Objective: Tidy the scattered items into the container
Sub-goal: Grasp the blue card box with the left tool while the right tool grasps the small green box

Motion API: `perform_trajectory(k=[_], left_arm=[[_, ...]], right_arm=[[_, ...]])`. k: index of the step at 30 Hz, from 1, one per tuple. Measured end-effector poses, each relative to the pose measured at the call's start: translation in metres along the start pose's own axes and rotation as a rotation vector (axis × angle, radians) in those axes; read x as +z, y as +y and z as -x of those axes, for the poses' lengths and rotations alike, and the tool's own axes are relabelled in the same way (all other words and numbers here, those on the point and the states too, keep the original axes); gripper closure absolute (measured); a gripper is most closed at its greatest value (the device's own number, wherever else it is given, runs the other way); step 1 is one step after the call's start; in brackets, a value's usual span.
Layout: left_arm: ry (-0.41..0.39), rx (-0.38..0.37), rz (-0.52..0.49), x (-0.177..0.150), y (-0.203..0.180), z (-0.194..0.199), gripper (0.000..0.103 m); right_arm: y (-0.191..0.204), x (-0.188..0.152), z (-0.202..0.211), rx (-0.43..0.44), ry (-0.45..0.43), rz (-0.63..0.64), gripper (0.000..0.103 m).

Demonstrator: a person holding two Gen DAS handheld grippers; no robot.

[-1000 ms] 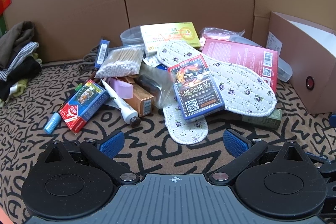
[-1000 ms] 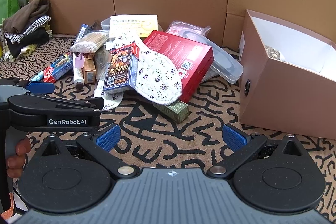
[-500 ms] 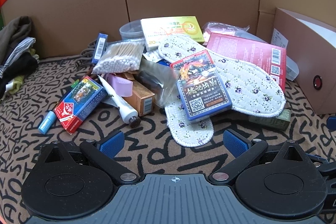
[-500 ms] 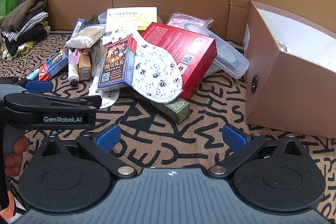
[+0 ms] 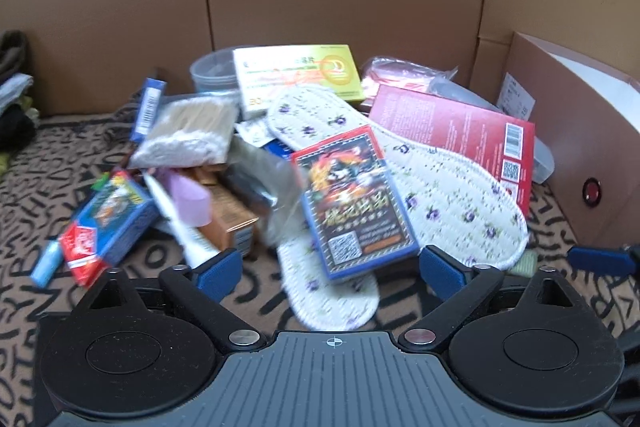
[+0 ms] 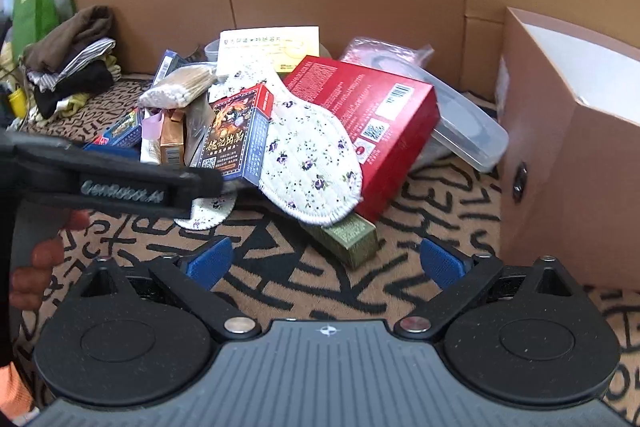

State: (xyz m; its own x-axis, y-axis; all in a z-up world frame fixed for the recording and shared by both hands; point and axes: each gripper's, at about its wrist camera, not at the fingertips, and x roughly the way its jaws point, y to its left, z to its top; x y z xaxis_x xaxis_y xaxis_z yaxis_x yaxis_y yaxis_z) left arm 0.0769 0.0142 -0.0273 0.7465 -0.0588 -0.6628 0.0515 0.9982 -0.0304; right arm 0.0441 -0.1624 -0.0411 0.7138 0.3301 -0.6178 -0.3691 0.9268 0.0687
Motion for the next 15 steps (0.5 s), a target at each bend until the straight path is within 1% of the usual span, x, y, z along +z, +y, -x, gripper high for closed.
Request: perform_trajectory(k=[2,4,6,8,10,11,13,15], left_arm=[[0.020,-0.007,0.016,0.004,0.001,-0.009,0.007],[0.018,-0.036,0.039,0.008,0.003,-0.012,0.007],[0.011,-0.034,0.049,0.011,0.002,-0.011,0.008],[0.001,-0.035,0.054,0.014,0.002,-0.009,0.008],[-0.014,-0.057,0.052,0.016,0.001,-0.009,0.007],[-0.005,-0.051,0.050,0.017,0.000,-0.012,0.007],[0.015,-0.037,0.045,0.019,-0.001,-0.020,0.007],[0.039,-0.056,0.053,0.019,-0.002,-0.031,0.007]], right_arm=[[0.000,0.000,-0.005,0.002,0.006,0.023,0.011],[0.000,-0.001,-0.010,0.002,0.013,0.046,0.016],[-0.001,-0.001,-0.016,0.000,0.021,0.061,0.019],[-0.002,0.000,-0.019,-0.002,0.023,0.068,0.020],[-0.002,0.001,-0.022,0.002,0.020,0.073,0.020],[-0.002,0.001,-0.023,0.004,0.021,0.073,0.021],[-0.001,0.002,-0.027,0.009,0.029,0.074,0.025],[-0.001,0.002,-0.030,0.016,0.036,0.070,0.028]])
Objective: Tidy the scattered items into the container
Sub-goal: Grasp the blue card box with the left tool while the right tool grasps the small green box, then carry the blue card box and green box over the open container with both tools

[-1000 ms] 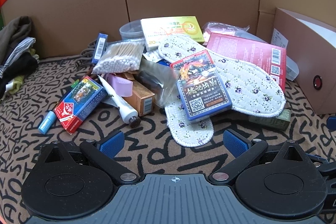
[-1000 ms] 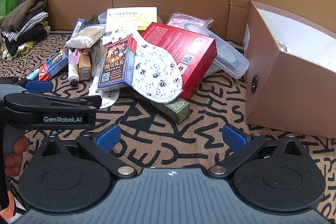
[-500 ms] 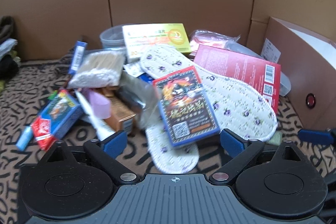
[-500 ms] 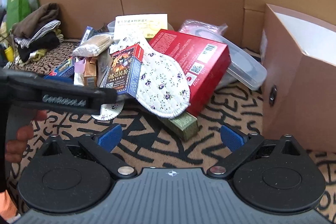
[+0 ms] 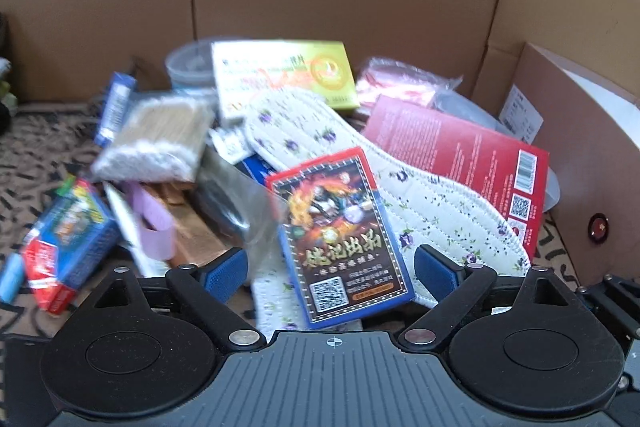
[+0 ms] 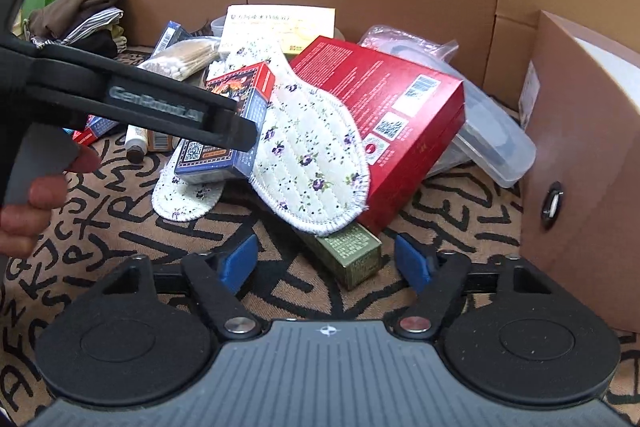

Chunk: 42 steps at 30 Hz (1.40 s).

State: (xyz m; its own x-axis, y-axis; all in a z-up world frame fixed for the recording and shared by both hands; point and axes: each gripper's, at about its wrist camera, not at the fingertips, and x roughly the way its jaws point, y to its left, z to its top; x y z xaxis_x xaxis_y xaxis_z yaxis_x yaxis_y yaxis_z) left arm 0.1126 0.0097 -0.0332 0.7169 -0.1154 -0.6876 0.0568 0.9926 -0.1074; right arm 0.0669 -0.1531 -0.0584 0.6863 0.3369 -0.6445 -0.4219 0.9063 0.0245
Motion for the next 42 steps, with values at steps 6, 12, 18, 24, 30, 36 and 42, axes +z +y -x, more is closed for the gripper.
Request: perform_trajectory(k=[6,12,18,24,30,36,42], left_arm=[[0.011,0.002,0.019,0.000,0.007,-0.004,0.020],[0.034,-0.043,0.004,-0.004,0.002,0.006,0.039],[0.053,-0.077,-0.026,-0.025,-0.007,0.028,0.039],[0.092,-0.121,-0.055,-0.054,-0.012,0.057,0.040],[0.104,-0.161,-0.139,-0.084,-0.021,0.093,0.040],[0.127,-0.121,-0.183,-0.106,-0.024,0.100,0.033],[0.081,-0.078,-0.190,-0.099,-0.029,0.101,0.023]], right_arm=[[-0.002,0.001,-0.002,-0.014,-0.002,-0.003,0.054],[-0.001,-0.005,0.010,0.002,0.004,-0.016,0.071],[-0.004,-0.022,0.038,0.022,0.013,-0.031,0.077],[-0.004,-0.046,0.073,0.021,0.010,-0.040,0.077],[-0.004,-0.071,0.107,0.009,0.016,-0.039,0.077],[-0.007,-0.089,0.128,-0.012,0.030,-0.039,0.077],[-0.004,-0.086,0.121,-0.025,0.012,-0.037,0.073]])
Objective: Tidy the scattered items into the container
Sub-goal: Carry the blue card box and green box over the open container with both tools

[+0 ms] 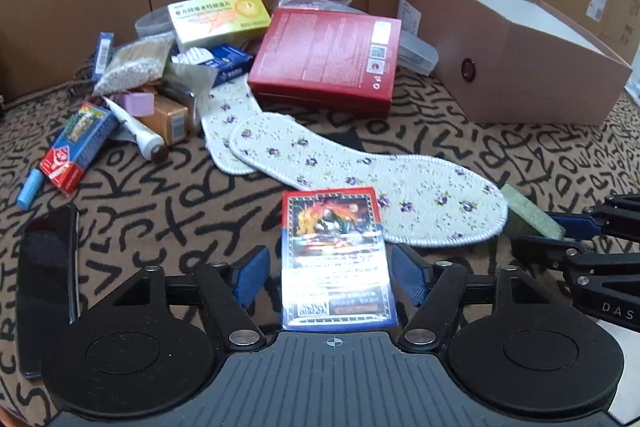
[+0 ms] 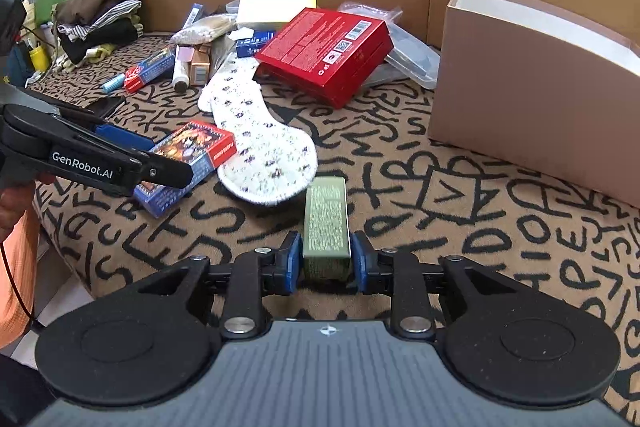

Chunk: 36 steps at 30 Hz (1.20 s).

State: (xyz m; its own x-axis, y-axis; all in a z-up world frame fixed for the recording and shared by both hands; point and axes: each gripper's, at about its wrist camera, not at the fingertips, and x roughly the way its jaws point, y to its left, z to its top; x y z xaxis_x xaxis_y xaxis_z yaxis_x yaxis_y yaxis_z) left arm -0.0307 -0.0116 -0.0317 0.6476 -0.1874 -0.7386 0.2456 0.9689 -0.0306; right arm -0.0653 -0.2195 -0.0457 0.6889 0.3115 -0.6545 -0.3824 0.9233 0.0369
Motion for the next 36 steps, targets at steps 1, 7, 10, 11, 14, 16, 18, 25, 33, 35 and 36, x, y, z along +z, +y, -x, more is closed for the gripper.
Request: perform_trajectory(k=[1,7,10,11,14,16,18,25,33,35,36], left_arm=[[0.001,0.009,-0.005,0.001,-0.001,-0.002,0.023],[0.032,0.016,-0.007,-0.004,-0.002,-0.014,0.020],[0.025,0.024,-0.021,-0.005,-0.005,-0.017,0.019],[0.025,0.030,-0.029,-0.005,-0.006,-0.017,0.024],[0.024,0.021,-0.032,-0.003,-0.007,-0.014,0.040],[0.021,0.017,-0.028,-0.004,-0.007,-0.014,0.029],[0.020,0.015,-0.030,-0.005,-0.009,-0.015,0.026],[0.030,0.022,-0.056,-0.005,-0.014,-0.012,0.042],[0.035,0.026,-0.068,-0.004,-0.019,-0.003,0.042],[0.023,0.021,-0.074,-0.003,-0.022,0.004,0.042],[0.012,0.015,-0.079,-0.002,-0.024,0.008,0.042]], right_arm=[[0.001,0.001,-0.002,0.000,-0.001,-0.002,0.072],[0.001,0.002,-0.007,-0.018,0.001,-0.005,0.066],[0.001,0.001,-0.007,-0.026,0.001,-0.002,0.064],[0.001,0.001,-0.007,-0.027,0.001,0.000,0.064],[0.002,0.000,-0.005,-0.026,0.005,0.005,0.065],[0.001,0.000,-0.005,-0.023,0.010,-0.003,0.065],[0.000,0.001,-0.005,-0.023,0.013,-0.013,0.065],[0.002,-0.002,-0.003,-0.012,0.005,-0.005,0.077],[-0.004,0.000,0.008,-0.012,-0.003,-0.038,0.077],[-0.007,0.001,0.015,-0.013,-0.019,-0.043,0.077],[-0.009,0.002,0.019,-0.013,-0.027,-0.046,0.077]])
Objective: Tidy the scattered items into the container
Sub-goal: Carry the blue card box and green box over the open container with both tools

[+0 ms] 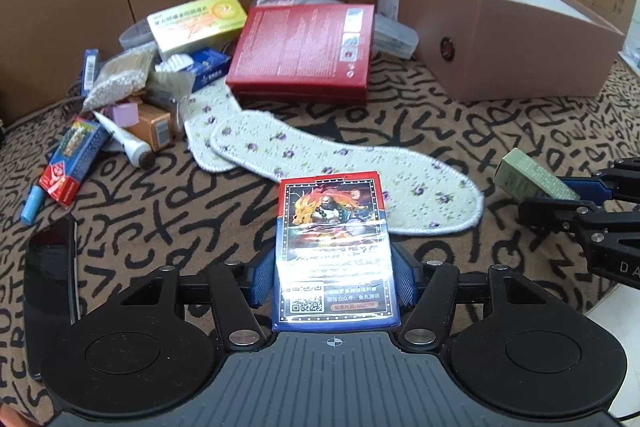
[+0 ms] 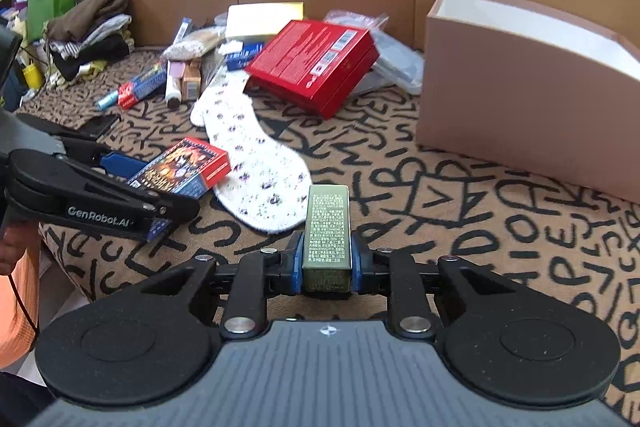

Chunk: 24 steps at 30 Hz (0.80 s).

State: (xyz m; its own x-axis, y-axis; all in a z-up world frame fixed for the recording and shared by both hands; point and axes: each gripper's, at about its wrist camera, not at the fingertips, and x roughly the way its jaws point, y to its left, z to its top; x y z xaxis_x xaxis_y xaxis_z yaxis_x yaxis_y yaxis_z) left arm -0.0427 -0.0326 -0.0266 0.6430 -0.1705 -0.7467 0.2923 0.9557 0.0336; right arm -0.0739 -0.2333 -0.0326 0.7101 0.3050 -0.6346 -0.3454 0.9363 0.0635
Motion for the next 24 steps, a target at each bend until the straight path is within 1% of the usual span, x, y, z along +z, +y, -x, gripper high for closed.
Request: perform_trajectory(k=[3,7,14,17,21,24], left_arm=[[-0.031,-0.022,-0.014,0.007,-0.006,0.011,0.042],[-0.076,-0.045,-0.045,0.027,-0.018,0.019,0.042],[-0.181,-0.103,-0.104,0.075,-0.051,0.027,0.042],[-0.211,-0.127,-0.116,0.097,-0.065,0.027,0.042],[-0.225,-0.163,-0.129,0.128,-0.086,0.022,0.042],[-0.235,-0.193,-0.132,0.154,-0.104,0.015,0.042]], right_arm=[[-0.003,0.004,0.009,0.000,-0.026,0.002,0.077],[-0.008,0.012,0.017,-0.008,-0.064,0.012,0.077],[-0.026,0.038,0.036,-0.056,-0.152,0.030,0.077],[-0.038,0.050,0.043,-0.077,-0.186,0.036,0.077],[-0.058,0.070,0.052,-0.105,-0.219,0.047,0.077],[-0.079,0.089,0.055,-0.118,-0.220,0.047,0.077]])
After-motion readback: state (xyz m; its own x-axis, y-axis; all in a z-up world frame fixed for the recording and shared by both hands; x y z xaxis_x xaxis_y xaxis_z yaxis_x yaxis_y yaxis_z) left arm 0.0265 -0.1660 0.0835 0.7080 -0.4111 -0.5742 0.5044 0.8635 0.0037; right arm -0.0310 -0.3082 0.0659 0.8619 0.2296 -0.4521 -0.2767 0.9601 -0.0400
